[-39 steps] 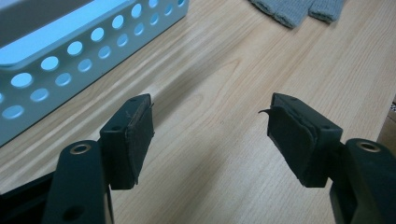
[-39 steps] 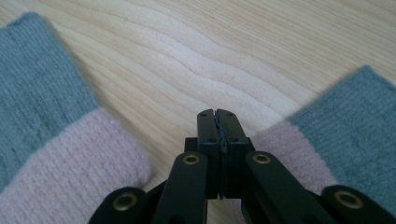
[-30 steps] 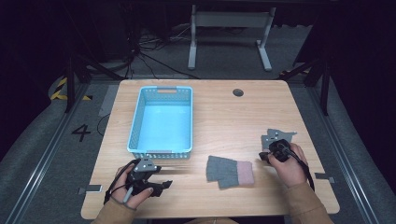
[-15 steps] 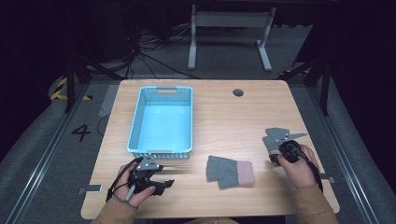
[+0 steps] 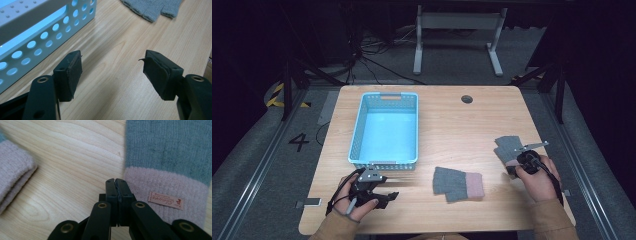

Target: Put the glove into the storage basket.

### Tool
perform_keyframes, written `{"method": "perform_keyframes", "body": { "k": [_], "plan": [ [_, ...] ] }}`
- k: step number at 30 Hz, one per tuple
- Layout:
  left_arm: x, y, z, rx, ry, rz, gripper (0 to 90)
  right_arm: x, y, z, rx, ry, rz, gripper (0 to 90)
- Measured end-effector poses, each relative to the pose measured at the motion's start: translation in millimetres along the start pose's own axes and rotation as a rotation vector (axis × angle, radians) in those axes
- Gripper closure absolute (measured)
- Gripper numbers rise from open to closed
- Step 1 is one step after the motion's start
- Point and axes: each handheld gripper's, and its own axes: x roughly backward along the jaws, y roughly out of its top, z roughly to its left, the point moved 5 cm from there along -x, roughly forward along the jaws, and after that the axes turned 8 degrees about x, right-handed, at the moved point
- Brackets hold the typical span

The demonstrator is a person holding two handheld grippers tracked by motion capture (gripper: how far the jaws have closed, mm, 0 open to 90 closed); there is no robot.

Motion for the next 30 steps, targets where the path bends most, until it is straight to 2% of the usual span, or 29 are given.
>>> {"method": "perform_keyframes", "body": {
  "k": [8,11,14,16,19,23,30],
  "plan": [
    [1.1,-1.4,0.0,0.001,0.002,-0.002,32.2,8.0,5.3,2.0,-0.003,0.02,-0.042,87.4],
    [1.4,-2.1,0.1,0.004,0.005,0.0,32.2,9.0,8.9,4.4,-0.007,0.041,-0.068,79.0],
    [1.3,-2.0,-0.4,0.003,0.005,-0.001,32.1,7.8,11.9,5.4,-0.002,0.041,-0.084,66.7],
    [1.3,-2.5,-0.3,0.004,0.009,-0.001,32.2,7.5,15.2,6.5,-0.025,0.041,-0.119,60.7],
    [2.0,-2.4,-0.2,-0.001,0.013,-0.004,32.2,8.3,19.2,4.0,-0.013,0.002,-0.152,53.4],
    [2.9,-4.3,-0.2,0.007,0.014,-0.005,32.2,8.0,24.4,-1.2,-0.022,-0.035,-0.192,45.6],
    [8.6,-10.5,-0.1,0.021,0.03,-0.005,32.1,2.0,28.1,-14.6,-0.057,-0.071,-0.199,41.7]
  ]
}}
